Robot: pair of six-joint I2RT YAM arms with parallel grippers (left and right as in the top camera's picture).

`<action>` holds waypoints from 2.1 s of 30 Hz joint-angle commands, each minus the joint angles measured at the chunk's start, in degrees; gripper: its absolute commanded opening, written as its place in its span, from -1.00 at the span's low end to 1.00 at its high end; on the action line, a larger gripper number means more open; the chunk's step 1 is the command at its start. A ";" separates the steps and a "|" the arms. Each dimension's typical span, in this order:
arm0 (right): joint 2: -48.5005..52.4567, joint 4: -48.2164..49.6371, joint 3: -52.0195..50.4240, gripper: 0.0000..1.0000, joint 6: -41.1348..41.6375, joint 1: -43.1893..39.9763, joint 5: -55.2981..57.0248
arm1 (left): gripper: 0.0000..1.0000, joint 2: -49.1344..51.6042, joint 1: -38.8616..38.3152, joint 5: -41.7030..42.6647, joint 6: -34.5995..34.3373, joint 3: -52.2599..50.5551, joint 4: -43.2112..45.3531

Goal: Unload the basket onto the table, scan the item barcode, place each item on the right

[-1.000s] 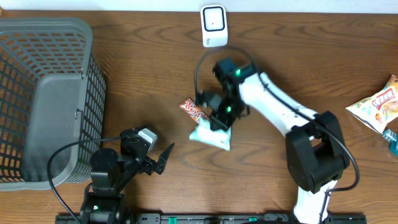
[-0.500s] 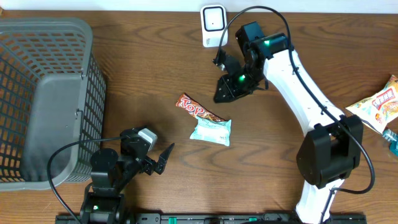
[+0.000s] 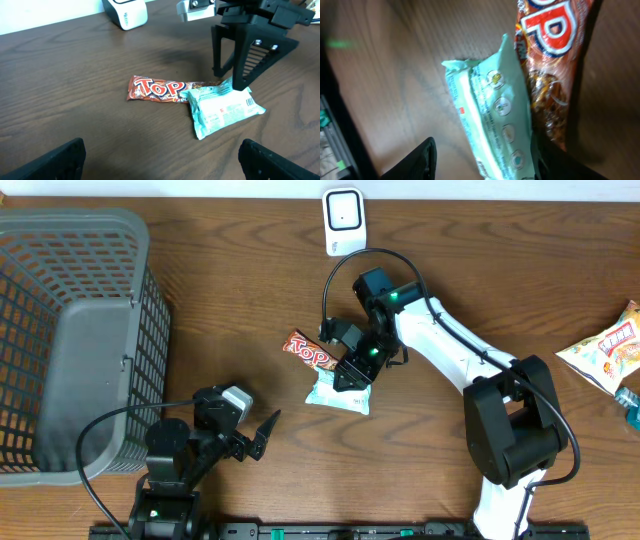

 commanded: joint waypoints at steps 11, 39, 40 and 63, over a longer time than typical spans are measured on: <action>-0.22 5.40 -3.26 0.00 -2.01 0.13 -0.37 | 0.96 -0.09 0.20 -0.26 -0.50 -0.17 0.17; 7.56 1.57 -4.70 -0.78 -1.81 2.69 1.36 | 0.96 -0.11 0.20 -0.26 -0.50 -0.17 0.20; 7.56 1.57 -4.70 -0.98 -1.81 2.69 1.36 | 0.96 -0.09 0.20 -0.26 -0.50 -0.17 0.17; -1.64 4.35 4.85 -0.97 39.04 -7.34 11.56 | 0.96 -0.09 0.20 -0.26 -0.50 -0.17 0.17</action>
